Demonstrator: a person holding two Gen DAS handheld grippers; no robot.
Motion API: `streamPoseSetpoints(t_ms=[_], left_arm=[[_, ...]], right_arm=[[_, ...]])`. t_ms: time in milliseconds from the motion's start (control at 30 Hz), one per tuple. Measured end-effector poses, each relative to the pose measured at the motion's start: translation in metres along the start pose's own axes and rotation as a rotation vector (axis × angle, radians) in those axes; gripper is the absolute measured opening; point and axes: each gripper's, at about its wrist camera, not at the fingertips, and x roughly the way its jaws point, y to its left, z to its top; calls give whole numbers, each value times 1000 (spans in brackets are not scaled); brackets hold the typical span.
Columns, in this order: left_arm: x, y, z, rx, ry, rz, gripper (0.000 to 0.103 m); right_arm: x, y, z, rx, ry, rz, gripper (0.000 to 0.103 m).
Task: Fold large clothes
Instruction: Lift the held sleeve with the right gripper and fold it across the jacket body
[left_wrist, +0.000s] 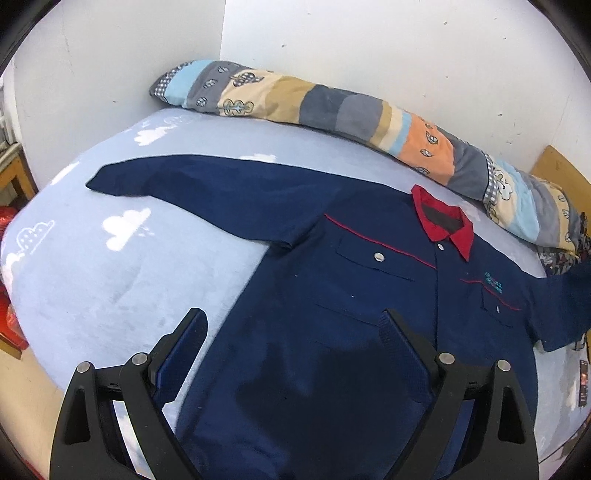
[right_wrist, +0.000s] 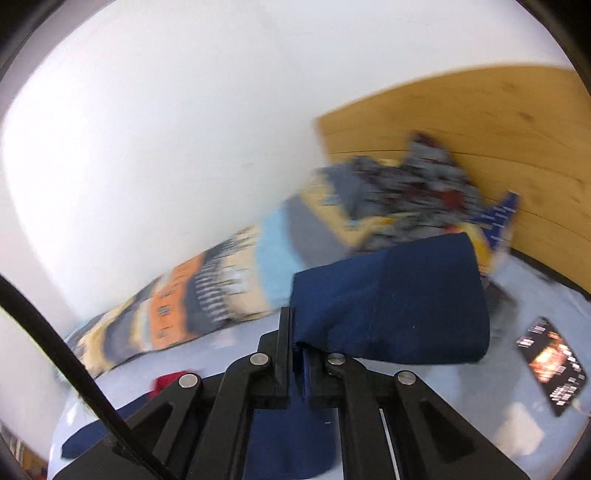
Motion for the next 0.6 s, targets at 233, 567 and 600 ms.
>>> streamPoseSetpoints(t_ms=[233,567,600], left_arm=[[-13,21,3,1,-39,40,93],[-21,55,6,-60,-43,39,93],[-22,57,6,-65,-45,38,93]], right_arm=[[39,166,-10,-133,49,142,4],[141,372,-183,-421,233,232,4],[153,386,-207,-468,249,217,4]])
